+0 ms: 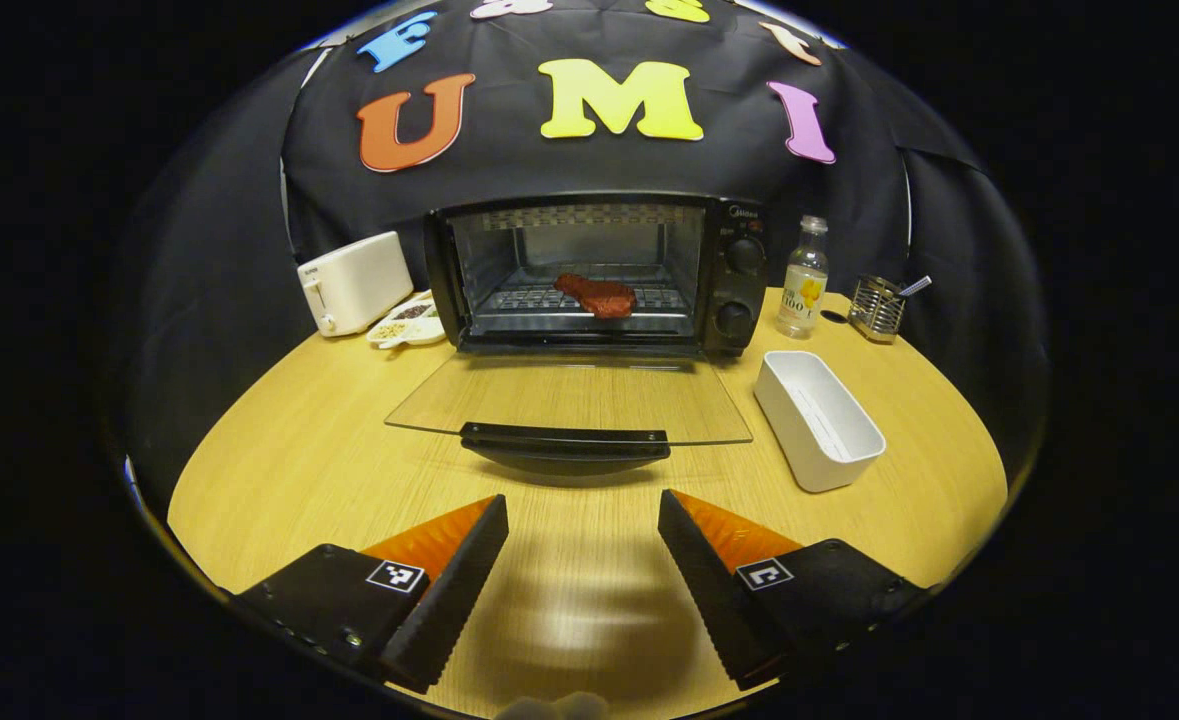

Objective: Open the electric oven with the left hand, put the food in, and close the electric oven.

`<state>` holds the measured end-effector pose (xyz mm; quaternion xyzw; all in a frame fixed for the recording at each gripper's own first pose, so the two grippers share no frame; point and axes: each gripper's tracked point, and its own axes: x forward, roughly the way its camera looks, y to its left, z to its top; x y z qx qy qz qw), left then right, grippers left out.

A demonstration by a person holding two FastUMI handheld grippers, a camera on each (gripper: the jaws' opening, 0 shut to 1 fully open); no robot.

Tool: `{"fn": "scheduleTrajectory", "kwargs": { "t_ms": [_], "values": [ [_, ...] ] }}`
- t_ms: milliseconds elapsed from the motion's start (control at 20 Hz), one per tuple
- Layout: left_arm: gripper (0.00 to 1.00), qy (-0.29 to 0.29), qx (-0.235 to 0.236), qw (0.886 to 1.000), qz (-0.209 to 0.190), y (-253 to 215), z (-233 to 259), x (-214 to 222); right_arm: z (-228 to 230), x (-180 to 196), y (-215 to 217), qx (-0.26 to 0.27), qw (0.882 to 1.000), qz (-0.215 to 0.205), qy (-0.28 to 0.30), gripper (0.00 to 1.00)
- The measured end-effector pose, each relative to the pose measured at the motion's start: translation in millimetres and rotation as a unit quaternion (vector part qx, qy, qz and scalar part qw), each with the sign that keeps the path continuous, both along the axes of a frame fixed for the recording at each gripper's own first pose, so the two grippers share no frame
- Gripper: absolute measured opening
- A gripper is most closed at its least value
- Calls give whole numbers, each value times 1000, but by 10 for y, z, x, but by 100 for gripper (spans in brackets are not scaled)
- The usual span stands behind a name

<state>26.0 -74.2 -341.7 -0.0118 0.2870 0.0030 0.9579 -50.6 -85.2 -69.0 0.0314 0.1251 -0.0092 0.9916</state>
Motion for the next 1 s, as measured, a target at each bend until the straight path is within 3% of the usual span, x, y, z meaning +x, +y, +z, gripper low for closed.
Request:
{"fn": "scheduleTrajectory", "kwargs": {
  "t_ms": [550,700,1000],
  "values": [
    [96,27,-5,998,-47,148,-359,380,31,24,269,22,998,-61,8,100],
    [97,28,-12,998,-52,149,-325,421,25,9,279,26,997,-70,6,96],
    [97,2,-16,998,-57,157,0,587,89,41,263,30,996,-83,-4,99]
  ]
}}
